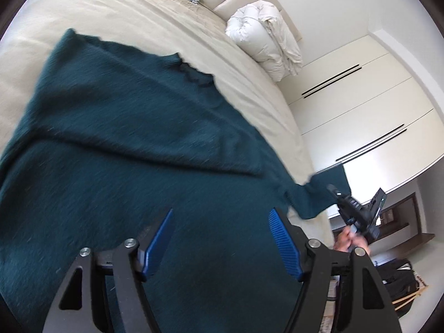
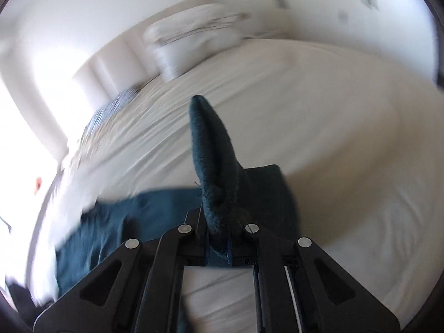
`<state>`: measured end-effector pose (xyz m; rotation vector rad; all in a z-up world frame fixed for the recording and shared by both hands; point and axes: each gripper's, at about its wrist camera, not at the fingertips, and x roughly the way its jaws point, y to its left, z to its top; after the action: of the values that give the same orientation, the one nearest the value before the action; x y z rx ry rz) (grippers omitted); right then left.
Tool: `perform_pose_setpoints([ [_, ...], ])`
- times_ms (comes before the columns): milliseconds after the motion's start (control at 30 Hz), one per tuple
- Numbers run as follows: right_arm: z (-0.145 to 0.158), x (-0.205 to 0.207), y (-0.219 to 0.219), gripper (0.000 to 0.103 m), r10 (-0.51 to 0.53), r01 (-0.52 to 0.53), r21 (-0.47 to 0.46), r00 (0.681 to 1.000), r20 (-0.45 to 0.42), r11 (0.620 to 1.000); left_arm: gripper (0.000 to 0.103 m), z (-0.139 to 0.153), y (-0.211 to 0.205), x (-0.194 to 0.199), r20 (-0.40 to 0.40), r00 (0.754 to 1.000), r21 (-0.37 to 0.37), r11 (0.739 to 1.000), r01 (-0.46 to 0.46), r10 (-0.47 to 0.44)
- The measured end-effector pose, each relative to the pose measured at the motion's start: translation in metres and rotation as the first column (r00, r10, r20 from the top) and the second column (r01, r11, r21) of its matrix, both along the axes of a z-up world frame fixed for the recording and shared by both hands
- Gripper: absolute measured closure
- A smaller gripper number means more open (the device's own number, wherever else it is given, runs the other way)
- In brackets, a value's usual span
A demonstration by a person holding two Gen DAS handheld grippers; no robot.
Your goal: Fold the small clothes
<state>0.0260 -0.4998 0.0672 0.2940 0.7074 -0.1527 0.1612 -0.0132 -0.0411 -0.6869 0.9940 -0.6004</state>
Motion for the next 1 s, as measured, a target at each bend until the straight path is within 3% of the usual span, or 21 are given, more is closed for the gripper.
perform_pose_setpoints([
  [67,-0.008,0.011,0.075,0.096,0.151,-0.156,-0.143,0.988,-0.045,0.977,0.027,0.001,-0.006,0.008,-0.008,1.000,-0.047,0.999,0.005,-0.005],
  [167,-0.032,0.012,0.158,0.096,0.304,-0.325,-0.286,0.946,-0.116,0.901,0.026,0.000,-0.015,0.019,-0.039,0.999,-0.097,0.995,0.008,-0.012],
  [333,-0.082,0.012,0.223,0.096,0.411,-0.477,-0.334,0.877,-0.249,0.813,0.013,-0.008,-0.033,0.037,-0.100,0.994,-0.178,0.983,0.035,-0.053],
  [433,-0.103,0.000,0.232,0.093,0.420,-0.501,-0.301,0.858,-0.297,0.811,0.012,-0.019,-0.043,0.045,-0.153,0.986,-0.184,0.982,0.042,-0.071],
  [533,-0.107,-0.003,0.234,0.087,0.426,-0.497,-0.274,0.860,-0.282,0.823,0.012,-0.031,-0.056,0.049,-0.202,0.974,-0.213,0.975,0.055,-0.099],
  [633,-0.104,-0.011,0.237,0.077,0.444,-0.505,-0.239,0.856,-0.266,0.830,0.013,-0.039,-0.072,0.051,-0.233,0.964,-0.182,0.980,0.083,-0.125],
  [700,-0.105,-0.016,0.236,0.066,0.458,-0.513,-0.216,0.851,-0.257,0.831,0.020,-0.045,-0.079,0.050,-0.242,0.962,-0.192,0.978,0.083,-0.129],
  [733,-0.104,-0.021,0.234,0.047,0.465,-0.515,-0.204,0.850,-0.249,0.832,0.024,-0.047,-0.080,0.051,-0.245,0.961,-0.205,0.975,0.080,-0.131],
  [767,-0.104,-0.024,0.231,0.038,0.469,-0.515,-0.198,0.851,-0.238,0.834,0.034,-0.050,-0.080,0.051,-0.253,0.958,-0.220,0.973,0.076,-0.132],
  [867,-0.102,-0.037,0.219,0.038,0.470,-0.511,-0.168,0.851,-0.234,0.843,0.058,-0.060,-0.078,0.056,-0.290,0.948,-0.242,0.968,0.063,-0.134],
  [933,-0.100,-0.045,0.201,0.038,0.463,-0.496,-0.106,0.855,-0.232,0.862,0.076,-0.059,-0.077,0.056,-0.285,0.949,-0.211,0.974,0.077,-0.137],
  [967,-0.099,-0.048,0.193,0.038,0.459,-0.484,-0.066,0.859,-0.225,0.873,0.092,-0.058,-0.077,0.056,-0.284,0.949,-0.200,0.976,0.083,-0.138],
  [1000,-0.097,-0.049,0.181,0.038,0.454,-0.467,-0.011,0.865,-0.213,0.884,0.096,-0.055,-0.077,0.056,-0.282,0.950,-0.183,0.980,0.085,-0.135],
])
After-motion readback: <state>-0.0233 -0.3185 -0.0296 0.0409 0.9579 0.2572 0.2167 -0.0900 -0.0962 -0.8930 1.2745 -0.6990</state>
